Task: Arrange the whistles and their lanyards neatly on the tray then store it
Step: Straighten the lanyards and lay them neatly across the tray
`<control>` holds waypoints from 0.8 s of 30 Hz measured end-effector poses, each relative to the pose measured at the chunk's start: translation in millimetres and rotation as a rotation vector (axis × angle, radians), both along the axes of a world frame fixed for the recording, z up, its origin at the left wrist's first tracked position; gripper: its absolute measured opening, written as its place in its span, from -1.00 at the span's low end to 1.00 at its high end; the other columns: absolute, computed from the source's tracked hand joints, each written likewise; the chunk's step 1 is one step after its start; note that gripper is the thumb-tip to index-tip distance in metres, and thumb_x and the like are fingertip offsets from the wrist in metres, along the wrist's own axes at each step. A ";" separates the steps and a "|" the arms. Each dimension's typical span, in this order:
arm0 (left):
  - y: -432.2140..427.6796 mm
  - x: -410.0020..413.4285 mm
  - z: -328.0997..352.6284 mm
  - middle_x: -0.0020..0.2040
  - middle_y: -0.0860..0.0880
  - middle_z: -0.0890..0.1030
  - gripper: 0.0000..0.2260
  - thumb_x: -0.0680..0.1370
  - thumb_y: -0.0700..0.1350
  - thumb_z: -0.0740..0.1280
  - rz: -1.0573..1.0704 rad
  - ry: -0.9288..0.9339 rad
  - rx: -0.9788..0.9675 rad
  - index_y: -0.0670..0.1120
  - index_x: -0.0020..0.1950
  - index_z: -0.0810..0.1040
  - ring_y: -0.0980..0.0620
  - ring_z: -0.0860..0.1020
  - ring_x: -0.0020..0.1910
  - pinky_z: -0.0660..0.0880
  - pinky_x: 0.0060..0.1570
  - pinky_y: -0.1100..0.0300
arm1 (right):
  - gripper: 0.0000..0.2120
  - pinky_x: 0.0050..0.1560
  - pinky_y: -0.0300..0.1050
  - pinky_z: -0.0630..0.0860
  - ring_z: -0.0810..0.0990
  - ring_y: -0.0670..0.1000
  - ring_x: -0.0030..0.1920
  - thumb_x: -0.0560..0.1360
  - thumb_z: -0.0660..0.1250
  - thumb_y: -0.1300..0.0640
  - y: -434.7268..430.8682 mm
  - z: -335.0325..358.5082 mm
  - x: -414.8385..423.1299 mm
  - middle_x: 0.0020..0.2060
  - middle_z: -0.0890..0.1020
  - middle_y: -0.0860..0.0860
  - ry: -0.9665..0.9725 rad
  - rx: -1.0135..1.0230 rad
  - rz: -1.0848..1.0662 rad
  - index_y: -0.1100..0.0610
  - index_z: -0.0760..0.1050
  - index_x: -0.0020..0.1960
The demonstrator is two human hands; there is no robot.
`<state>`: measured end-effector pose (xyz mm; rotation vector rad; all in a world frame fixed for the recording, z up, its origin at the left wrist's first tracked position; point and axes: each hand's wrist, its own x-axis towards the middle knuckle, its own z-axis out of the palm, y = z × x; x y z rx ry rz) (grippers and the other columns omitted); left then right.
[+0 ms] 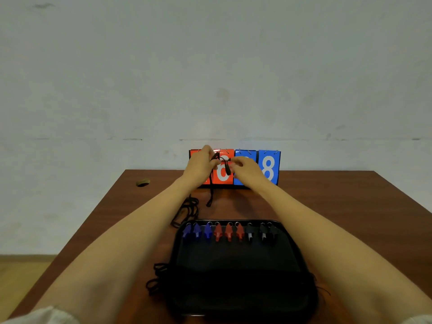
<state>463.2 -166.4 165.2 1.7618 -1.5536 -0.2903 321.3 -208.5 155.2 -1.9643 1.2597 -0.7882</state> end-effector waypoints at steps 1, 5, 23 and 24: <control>0.9 -0.2 1.9 -0.23 -0.11 0.56 -0.90 0.56 -0.16 0.29 -0.032 -0.058 0.001 -0.14 -0.11 0.41 -0.01 0.42 -0.33 0.32 -0.33 0.18 | -0.64 0.11 -0.12 0.50 0.57 0.13 0.13 0.59 0.15 0.18 2.0 2.3 3.6 0.19 0.56 0.12 0.012 -0.027 0.026 0.16 0.39 0.37; 5.4 1.6 6.5 -0.17 -0.12 0.57 -0.81 0.60 -0.19 0.19 -0.130 -0.259 0.031 -0.19 -0.03 0.59 -0.04 0.48 -0.19 0.43 -0.12 0.03 | -0.67 0.12 -0.04 0.49 0.56 0.12 0.12 0.58 0.21 0.13 3.8 2.0 7.7 0.13 0.59 0.10 0.115 -0.205 0.092 0.19 0.45 0.30; 76.1 54.7 -46.9 0.19 -0.12 0.54 -0.65 0.56 -0.30 0.13 0.128 -0.719 0.291 -0.09 0.30 0.47 -0.15 0.53 0.13 0.48 -0.02 0.02 | -0.86 -0.14 0.01 0.50 0.59 0.16 -0.11 0.61 0.06 0.19 5.7 -19.2 -101.2 -0.09 0.62 0.09 0.302 -0.215 -0.297 0.14 0.39 -0.02; 83.0 54.0 -49.1 0.22 -0.12 0.53 -0.62 0.56 -0.30 0.12 0.125 -0.732 0.306 -0.07 0.33 0.45 -0.15 0.52 0.16 0.48 -0.01 0.01 | -0.86 -0.18 -0.03 0.45 0.55 0.16 -0.13 0.61 0.06 0.19 9.8 -20.8 -107.3 -0.10 0.60 0.09 0.337 -0.222 -0.317 0.14 0.39 -0.01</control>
